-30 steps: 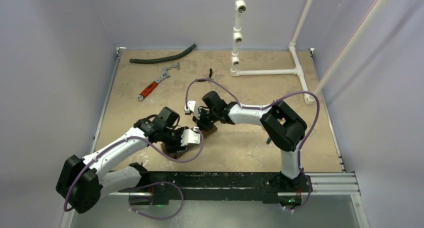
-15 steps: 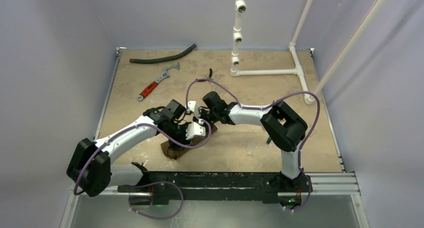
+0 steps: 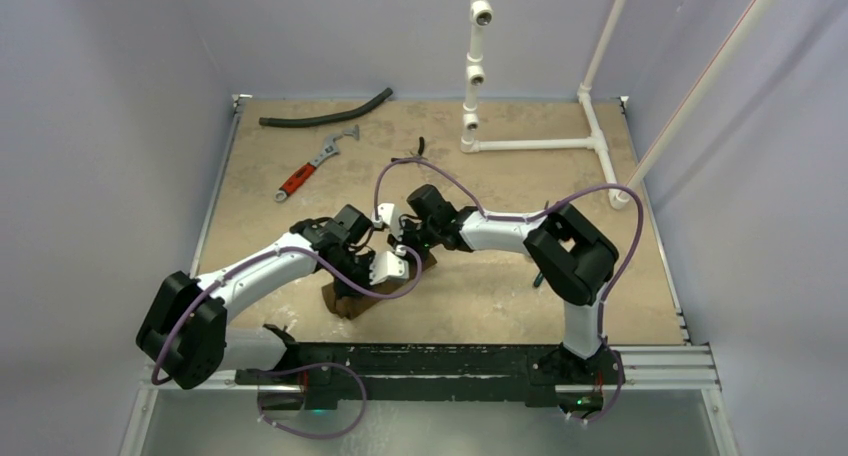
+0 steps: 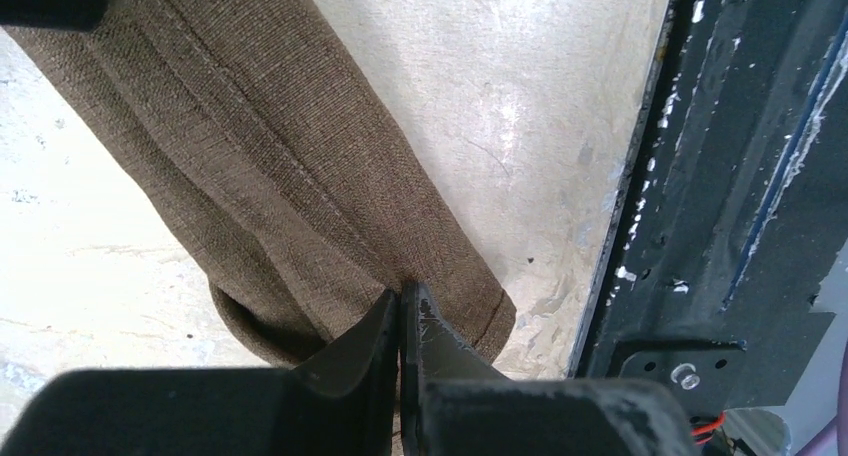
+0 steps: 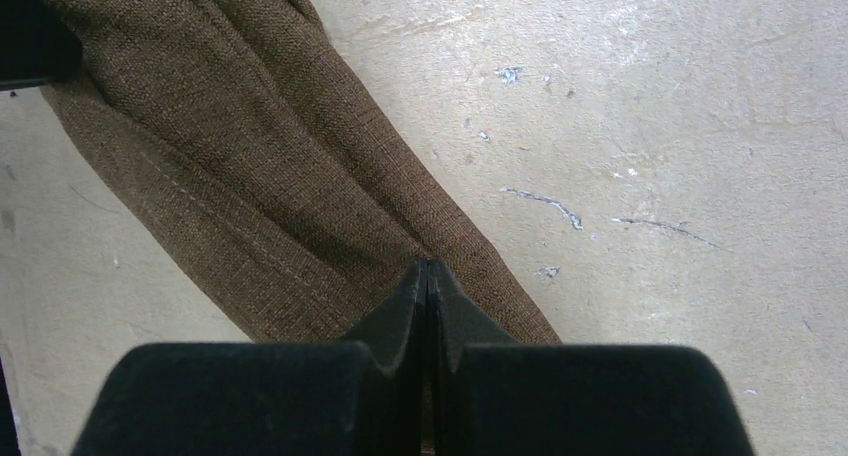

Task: Fold the napkin into a case and place the utensils inside
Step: Fold the 2/3-rectangle-folded napkin at the center of the board.

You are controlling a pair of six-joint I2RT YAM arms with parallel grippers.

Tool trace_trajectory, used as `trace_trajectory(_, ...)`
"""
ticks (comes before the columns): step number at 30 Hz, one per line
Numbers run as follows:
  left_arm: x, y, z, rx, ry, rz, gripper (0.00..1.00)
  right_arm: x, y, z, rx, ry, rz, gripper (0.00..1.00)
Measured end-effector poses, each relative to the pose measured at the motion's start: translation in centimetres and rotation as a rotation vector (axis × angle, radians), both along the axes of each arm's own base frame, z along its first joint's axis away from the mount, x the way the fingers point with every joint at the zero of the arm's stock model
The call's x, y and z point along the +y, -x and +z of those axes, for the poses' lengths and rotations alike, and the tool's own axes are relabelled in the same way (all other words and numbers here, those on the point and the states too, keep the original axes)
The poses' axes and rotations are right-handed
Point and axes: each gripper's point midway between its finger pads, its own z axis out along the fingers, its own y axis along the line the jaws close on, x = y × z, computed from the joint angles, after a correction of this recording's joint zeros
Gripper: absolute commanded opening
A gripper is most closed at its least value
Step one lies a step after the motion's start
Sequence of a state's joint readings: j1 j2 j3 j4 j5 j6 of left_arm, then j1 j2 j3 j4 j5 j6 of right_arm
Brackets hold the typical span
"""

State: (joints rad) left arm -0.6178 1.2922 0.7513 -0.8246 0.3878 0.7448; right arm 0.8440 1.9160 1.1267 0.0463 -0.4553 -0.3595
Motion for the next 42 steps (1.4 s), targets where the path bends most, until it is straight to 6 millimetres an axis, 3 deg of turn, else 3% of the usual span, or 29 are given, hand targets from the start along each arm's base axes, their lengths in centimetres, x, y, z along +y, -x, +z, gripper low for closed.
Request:
trace_trajectory(10,1.6,-2.1,-0.4,-0.120,-0.089,0.012,0.00,-0.8,0.9,0.0,0.024,0.000,-0.019,0.00)
trace_trajectory(19,3.1,-3.0,-2.4,-0.239,-0.129,-0.025,0.00,-1.5,2.5,0.2,0.054,-0.022,-0.022,0.00)
trace_trajectory(25,3.3,-4.3,-1.9,-0.387,-0.104,-0.069,0.00,-1.6,3.1,0.5,0.067,-0.035,-0.008,0.00)
trace_trajectory(29,3.2,-4.8,-1.6,-0.438,-0.093,-0.093,0.00,-1.6,3.7,0.5,0.090,-0.043,0.013,0.15)
trace_trajectory(32,3.2,-4.9,-1.9,-0.436,-0.100,-0.108,0.00,-1.6,4.0,0.9,0.105,-0.049,0.021,0.38)
trace_trajectory(37,3.1,-5.0,-2.0,-0.441,-0.101,-0.133,0.00,-1.3,4.5,3.7,0.107,-0.113,0.046,0.45)
trace_trajectory(39,3.1,-5.0,-2.0,-0.444,-0.102,-0.140,0.00,-1.0,4.7,5.0,0.103,-0.148,0.056,0.62)
trace_trajectory(42,3.1,-5.0,-2.0,-0.445,-0.103,-0.144,0.00,-0.8,4.5,6.0,0.103,-0.177,0.054,0.70)
